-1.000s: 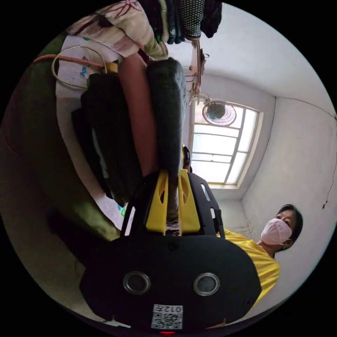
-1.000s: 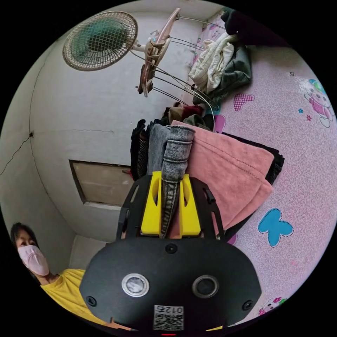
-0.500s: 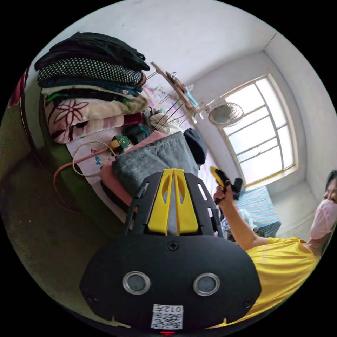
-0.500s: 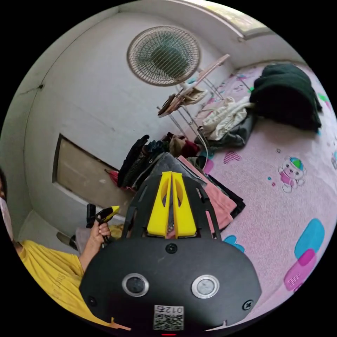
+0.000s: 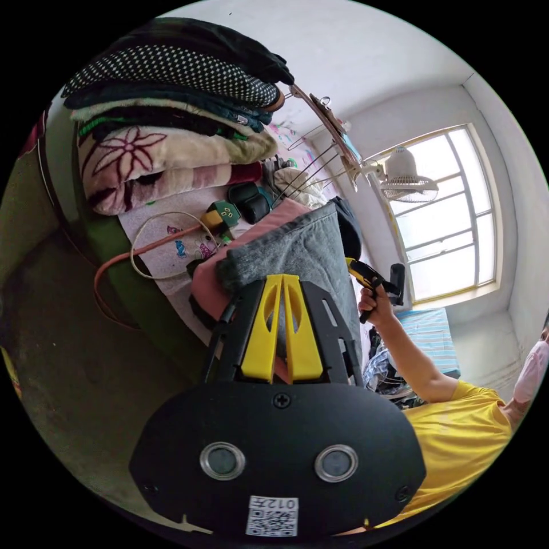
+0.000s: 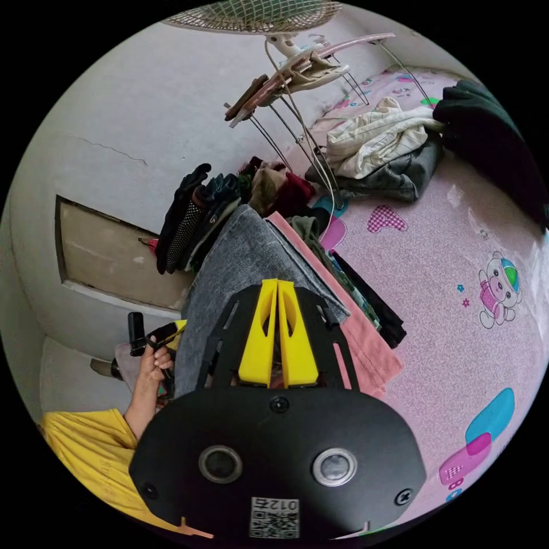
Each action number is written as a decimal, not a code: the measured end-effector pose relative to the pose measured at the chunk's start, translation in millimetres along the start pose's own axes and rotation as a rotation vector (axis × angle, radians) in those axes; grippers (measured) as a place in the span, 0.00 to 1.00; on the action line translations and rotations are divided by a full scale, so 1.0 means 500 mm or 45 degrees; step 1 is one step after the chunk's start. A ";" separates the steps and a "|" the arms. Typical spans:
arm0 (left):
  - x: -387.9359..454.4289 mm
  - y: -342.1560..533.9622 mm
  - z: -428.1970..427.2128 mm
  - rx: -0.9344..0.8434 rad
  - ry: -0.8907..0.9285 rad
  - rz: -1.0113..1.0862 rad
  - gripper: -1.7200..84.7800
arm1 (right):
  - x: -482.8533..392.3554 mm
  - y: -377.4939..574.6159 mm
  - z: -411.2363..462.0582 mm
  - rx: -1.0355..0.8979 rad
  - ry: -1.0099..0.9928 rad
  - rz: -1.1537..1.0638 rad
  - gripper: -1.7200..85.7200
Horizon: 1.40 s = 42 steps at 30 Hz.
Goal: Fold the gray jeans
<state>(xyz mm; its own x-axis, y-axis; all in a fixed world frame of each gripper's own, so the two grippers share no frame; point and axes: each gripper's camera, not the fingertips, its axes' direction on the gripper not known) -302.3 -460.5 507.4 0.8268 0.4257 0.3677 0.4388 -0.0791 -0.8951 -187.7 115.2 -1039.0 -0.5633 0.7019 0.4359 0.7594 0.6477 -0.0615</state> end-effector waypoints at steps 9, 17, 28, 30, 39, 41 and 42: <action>0.048 0.010 -0.018 0.018 0.010 -0.021 0.03 | -0.134 -0.095 0.069 0.144 -0.006 -0.242 0.02; 0.095 0.034 -0.022 0.093 -0.017 -0.007 0.02 | -0.091 -0.181 0.243 -0.094 0.153 -0.077 0.02; 0.195 0.010 -0.025 0.068 -0.331 0.062 0.03 | -0.140 -0.053 0.162 -0.064 0.205 -0.284 0.02; 0.182 0.011 0.001 0.015 -0.325 0.022 0.02 | -0.108 -0.040 0.185 -0.153 0.219 -0.227 0.02; 0.350 0.115 -0.041 0.034 -0.218 0.326 0.02 | -0.151 0.161 0.014 -0.046 -0.045 -0.397 0.02; 0.408 0.166 0.000 -0.169 -0.061 0.488 0.02 | -0.143 0.210 0.017 -0.070 -0.007 -0.379 0.02; 0.419 0.179 0.014 -0.233 -0.029 0.514 0.02 | -0.132 0.230 0.031 -0.103 0.041 -0.356 0.02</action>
<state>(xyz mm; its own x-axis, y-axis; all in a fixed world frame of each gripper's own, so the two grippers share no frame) -92.5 -372.0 502.4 0.9376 0.3476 -0.0095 0.1393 -0.4005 -0.9057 -68.2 147.8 -1089.0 -0.7447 0.4886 0.4546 0.6002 0.7882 0.1361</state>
